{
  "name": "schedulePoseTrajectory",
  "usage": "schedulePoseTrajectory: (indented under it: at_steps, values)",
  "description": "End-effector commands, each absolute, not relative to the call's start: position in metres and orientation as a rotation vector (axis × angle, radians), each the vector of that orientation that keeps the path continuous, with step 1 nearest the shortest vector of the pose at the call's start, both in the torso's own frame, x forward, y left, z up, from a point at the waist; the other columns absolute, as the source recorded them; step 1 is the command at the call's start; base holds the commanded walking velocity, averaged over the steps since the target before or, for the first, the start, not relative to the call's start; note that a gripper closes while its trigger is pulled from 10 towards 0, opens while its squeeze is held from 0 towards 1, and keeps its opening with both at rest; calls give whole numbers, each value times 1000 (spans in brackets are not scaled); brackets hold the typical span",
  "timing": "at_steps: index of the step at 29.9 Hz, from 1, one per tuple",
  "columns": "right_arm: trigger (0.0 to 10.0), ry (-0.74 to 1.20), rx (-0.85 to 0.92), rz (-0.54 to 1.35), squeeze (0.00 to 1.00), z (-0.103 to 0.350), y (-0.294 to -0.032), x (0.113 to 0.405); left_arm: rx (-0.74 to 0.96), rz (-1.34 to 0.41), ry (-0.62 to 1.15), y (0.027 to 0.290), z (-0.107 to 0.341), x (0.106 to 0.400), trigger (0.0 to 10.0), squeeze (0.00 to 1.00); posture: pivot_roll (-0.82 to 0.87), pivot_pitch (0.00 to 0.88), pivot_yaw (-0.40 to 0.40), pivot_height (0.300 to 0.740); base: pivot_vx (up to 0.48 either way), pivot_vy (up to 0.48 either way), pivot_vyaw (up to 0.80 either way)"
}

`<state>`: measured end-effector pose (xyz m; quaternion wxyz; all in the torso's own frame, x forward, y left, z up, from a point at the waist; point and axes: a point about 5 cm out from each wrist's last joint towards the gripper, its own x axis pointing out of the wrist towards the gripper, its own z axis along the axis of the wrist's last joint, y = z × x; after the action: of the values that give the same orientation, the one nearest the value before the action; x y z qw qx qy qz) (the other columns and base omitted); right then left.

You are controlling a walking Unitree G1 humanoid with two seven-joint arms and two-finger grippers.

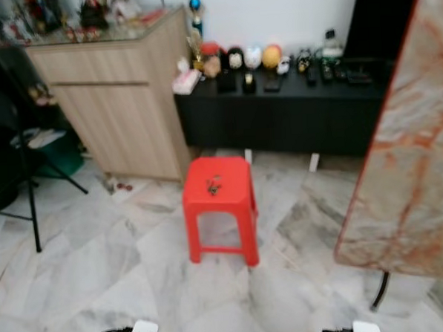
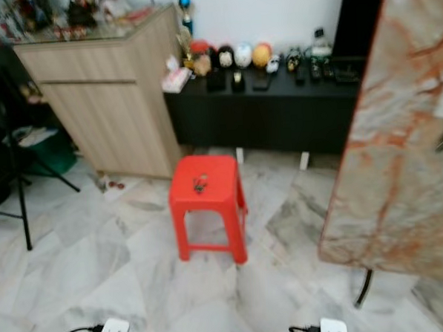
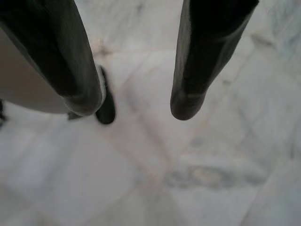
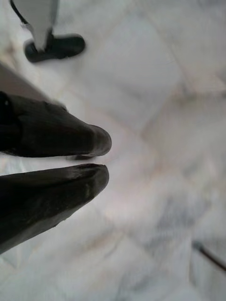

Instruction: Hang keys on a hook

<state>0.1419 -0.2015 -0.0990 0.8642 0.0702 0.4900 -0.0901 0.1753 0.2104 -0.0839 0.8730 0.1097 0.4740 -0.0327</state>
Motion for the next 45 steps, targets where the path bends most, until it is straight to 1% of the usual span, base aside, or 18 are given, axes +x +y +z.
schedulePoseTrajectory:
  at_steps: [1,12,17,18,19,20,30,42,43,45]
  values:
    - [10000,1030,132,-159,0,-99,-196,144,233,-52,1010,216,-85,170,10000,0,2,12,35,740,0,476,0]
    - [10000,1037,124,-152,0,-99,-195,144,232,-49,1005,220,-85,169,10000,0,3,19,39,740,0,475,0]
    - [10000,1035,126,-156,0,-99,-195,144,220,-38,996,221,-84,170,10000,0,6,22,39,740,0,0,0]
    - [10000,1033,130,-155,906,-99,-195,144,219,-39,994,220,-84,170,10000,0,7,24,38,740,0,0,0]
    - [10000,1033,130,-155,906,-99,-195,144,219,-39,994,220,-84,170,10000,0,7,24,38,740,0,0,0]
    - [10000,1030,134,-153,1000,-99,-195,144,218,-39,993,219,-84,170,10000,0,7,24,37,740,0,0,0]
    - [10000,1028,139,-155,1000,-99,-196,144,198,-44,987,216,-84,171,10000,0,9,30,34,740,0,0,0]
    - [10000,1025,136,-157,1000,-99,-196,145,180,-41,988,218,-84,170,10000,0,7,43,36,740,0,0,0]
    - [10000,1026,134,-158,133,-99,-196,145,168,-44,984,216,-84,171,10000,0,7,44,36,740,394,0,0]
    - [10000,1026,132,-158,133,-99,-196,145,160,-46,982,214,-85,171,10000,0,7,46,36,740,394,0,0]
